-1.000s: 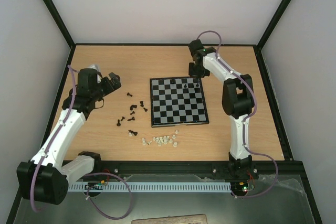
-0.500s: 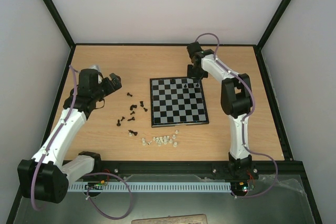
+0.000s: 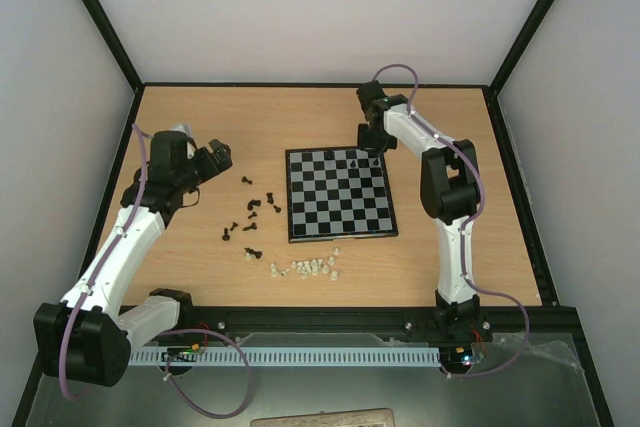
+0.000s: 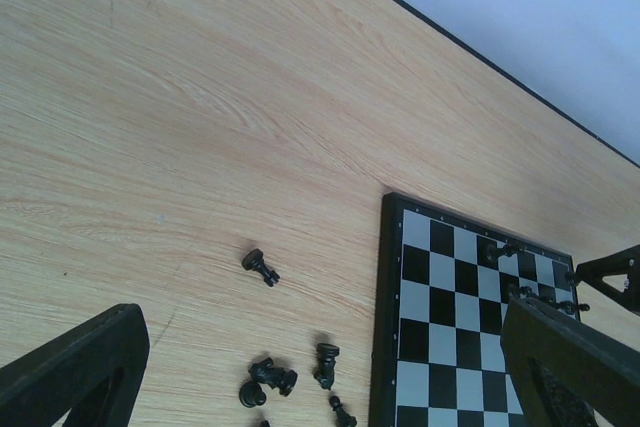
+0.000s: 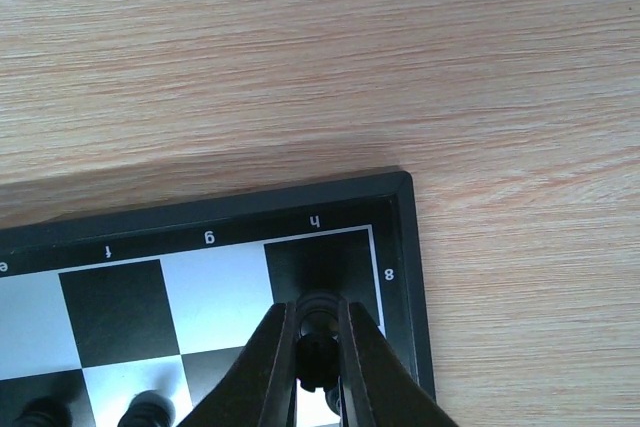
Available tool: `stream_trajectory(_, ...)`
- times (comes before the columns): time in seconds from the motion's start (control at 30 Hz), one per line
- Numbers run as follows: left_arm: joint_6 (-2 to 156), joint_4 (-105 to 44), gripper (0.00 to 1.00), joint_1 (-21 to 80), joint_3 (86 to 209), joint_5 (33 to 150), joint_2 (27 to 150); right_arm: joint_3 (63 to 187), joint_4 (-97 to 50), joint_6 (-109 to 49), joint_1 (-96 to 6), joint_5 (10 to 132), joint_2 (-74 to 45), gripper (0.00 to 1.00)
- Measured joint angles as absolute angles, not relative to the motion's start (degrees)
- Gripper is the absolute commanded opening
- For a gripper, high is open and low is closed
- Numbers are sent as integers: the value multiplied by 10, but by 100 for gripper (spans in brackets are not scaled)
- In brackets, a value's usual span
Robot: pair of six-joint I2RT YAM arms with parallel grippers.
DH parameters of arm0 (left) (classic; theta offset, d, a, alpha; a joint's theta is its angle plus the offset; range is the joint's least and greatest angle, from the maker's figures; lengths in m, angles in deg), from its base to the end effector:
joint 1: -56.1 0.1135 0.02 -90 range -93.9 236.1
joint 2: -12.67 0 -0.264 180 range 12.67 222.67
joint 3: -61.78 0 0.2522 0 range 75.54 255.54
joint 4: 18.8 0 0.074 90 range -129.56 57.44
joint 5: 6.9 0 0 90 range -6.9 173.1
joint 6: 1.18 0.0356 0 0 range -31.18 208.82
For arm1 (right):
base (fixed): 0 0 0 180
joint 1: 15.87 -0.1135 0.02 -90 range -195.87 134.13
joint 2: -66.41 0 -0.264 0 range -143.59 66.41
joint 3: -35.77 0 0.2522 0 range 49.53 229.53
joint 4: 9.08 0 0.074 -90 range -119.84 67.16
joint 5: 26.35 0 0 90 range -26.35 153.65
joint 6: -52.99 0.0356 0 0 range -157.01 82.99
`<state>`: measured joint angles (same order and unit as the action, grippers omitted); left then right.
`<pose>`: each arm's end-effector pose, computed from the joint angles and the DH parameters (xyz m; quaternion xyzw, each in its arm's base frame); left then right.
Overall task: Set up the chess pieces on the board
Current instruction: Place the chess piece on the chessboard.
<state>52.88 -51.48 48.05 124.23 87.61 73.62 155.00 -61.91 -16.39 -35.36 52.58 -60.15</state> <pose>0.2349 -0.0360 0.2942 -0.1910 0.8495 -0.2156 0.4421 0.4563 0.1542 0.1989 0.0343 0.9615 0.0003 0.2727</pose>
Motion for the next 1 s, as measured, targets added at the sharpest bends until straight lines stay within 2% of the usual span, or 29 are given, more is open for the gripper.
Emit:
stream_trajectory(0.37,531,-513,99,480,1242,877,740,1550,-615,-162,-350,526,-608,14)
stream_trajectory(0.8,535,-513,99,481,1242,883,748,1550,-615,-161,-350,527,-620,34)
stream_trajectory(1.0,534,-513,100,485,1242,910,803,1535,-613,-159,-350,529,-593,39)
